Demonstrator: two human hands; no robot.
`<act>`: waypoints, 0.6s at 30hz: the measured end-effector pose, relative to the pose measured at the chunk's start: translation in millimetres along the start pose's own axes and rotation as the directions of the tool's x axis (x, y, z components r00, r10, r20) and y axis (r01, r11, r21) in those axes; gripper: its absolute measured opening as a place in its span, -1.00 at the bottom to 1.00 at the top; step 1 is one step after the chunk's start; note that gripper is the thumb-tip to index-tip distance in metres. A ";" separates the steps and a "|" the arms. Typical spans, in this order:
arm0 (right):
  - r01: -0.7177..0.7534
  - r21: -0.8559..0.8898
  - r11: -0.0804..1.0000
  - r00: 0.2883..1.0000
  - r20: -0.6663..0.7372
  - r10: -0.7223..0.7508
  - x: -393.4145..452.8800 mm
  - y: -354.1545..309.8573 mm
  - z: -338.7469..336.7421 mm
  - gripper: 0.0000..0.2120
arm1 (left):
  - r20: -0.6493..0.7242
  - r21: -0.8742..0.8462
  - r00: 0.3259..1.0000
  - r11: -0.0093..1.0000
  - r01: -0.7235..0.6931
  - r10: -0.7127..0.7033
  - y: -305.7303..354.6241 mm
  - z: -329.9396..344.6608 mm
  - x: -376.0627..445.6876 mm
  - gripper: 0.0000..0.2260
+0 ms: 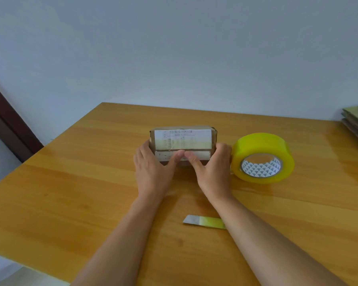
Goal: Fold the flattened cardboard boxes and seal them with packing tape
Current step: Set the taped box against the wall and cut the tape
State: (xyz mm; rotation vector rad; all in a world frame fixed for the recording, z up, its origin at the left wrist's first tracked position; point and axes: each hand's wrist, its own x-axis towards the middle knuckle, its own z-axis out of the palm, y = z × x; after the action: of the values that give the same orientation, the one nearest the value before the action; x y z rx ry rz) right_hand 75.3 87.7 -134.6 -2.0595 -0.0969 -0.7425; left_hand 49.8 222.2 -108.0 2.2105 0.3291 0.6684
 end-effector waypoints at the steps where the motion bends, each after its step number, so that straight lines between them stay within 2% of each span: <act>1: -0.001 0.008 1.000 1.000 0.002 0.001 0.3 -0.3 -0.1 -0.43 | -0.011 -0.015 1.000 1.000 -0.003 0.003 1.1 -0.8 -0.6 -0.11; 10: 0.074 0.003 0.997 0.994 -0.082 -0.073 2.8 5.3 1.3 -0.81 | -0.074 -0.107 0.997 0.994 -0.015 0.007 -12.5 -0.2 8.3 -0.52; 14: 0.071 0.039 0.997 0.992 -0.104 -0.067 2.2 5.3 2.9 -0.80 | -0.111 -0.161 0.994 0.986 -0.035 0.017 -17.9 -0.4 11.0 -0.74; 16: 0.056 0.066 0.996 0.994 -0.096 -0.050 1.5 3.8 3.0 -0.70 | -0.100 -0.171 0.995 0.985 -0.028 0.011 -16.9 -1.5 9.7 -0.71; 18: 0.012 0.081 0.997 0.998 -0.059 -0.007 0.3 1.3 2.8 -0.57 | -0.059 -0.141 0.998 0.990 -0.009 0.000 -12.2 -2.5 6.4 -0.51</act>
State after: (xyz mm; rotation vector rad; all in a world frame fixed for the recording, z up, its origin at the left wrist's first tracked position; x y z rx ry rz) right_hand 77.2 89.1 -136.5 -1.9595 -0.1023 -0.7922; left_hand 53.5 234.5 -113.5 2.0604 0.2976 0.7379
